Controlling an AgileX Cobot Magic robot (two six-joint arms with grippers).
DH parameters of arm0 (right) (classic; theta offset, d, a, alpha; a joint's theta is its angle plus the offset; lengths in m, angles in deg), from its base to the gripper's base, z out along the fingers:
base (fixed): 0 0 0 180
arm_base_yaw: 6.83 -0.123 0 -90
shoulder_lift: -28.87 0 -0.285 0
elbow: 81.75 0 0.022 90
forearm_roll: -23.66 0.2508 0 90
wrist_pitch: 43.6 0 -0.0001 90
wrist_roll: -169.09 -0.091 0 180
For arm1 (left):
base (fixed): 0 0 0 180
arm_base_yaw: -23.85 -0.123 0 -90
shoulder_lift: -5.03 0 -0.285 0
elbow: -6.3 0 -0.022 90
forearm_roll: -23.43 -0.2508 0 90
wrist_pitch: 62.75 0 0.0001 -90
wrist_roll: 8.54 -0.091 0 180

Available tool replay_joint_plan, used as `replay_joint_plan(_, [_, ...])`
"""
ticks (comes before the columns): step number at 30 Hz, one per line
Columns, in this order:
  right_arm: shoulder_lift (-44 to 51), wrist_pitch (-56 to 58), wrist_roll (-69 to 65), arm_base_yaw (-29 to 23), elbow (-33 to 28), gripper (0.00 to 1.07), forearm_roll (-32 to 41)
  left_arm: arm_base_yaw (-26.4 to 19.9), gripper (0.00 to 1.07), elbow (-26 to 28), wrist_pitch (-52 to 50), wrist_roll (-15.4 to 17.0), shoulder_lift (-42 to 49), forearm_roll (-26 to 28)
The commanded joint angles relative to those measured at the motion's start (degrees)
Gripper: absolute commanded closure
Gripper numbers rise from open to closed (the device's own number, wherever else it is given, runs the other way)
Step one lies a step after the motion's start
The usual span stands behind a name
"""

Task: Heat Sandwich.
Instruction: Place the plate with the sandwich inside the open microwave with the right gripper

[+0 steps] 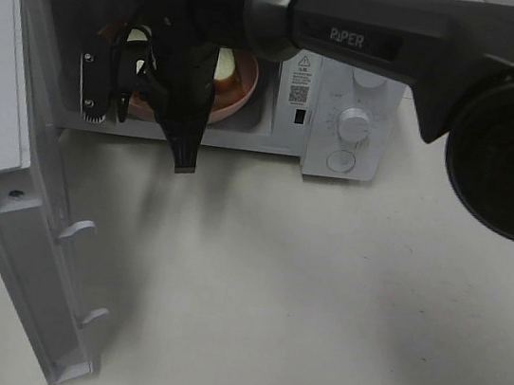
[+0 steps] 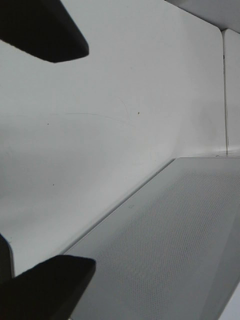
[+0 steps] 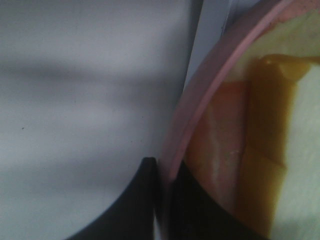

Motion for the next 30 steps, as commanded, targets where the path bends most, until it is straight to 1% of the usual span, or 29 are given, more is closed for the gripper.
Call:
replay_joint_plan(1, [-1.43,0.74,-1.72,-0.17,3.67,1.07,-1.78,-0.06,0.09,-0.11,-0.46,0.17,0.92,-0.06])
replay_joint_plan(10, [-5.33,2.41,-4.47,0.0,9.4,1.07,-2.86,-0.06,0.09,-0.11,-0.46,0.17,0.92,-0.06])
replay_joint_plan(16, [-7.45,2.46,-5.79,0.97,11.97,1.07,-3.5,-0.06,0.09,-0.11,-0.46,0.23,0.86,-0.29])
replay_joint_plan(30, [-8.37,1.15,-7.39,3.32,12.03,1.07,-4.47,-0.06,0.09,-0.11,-0.46,0.23,0.86,-0.57])
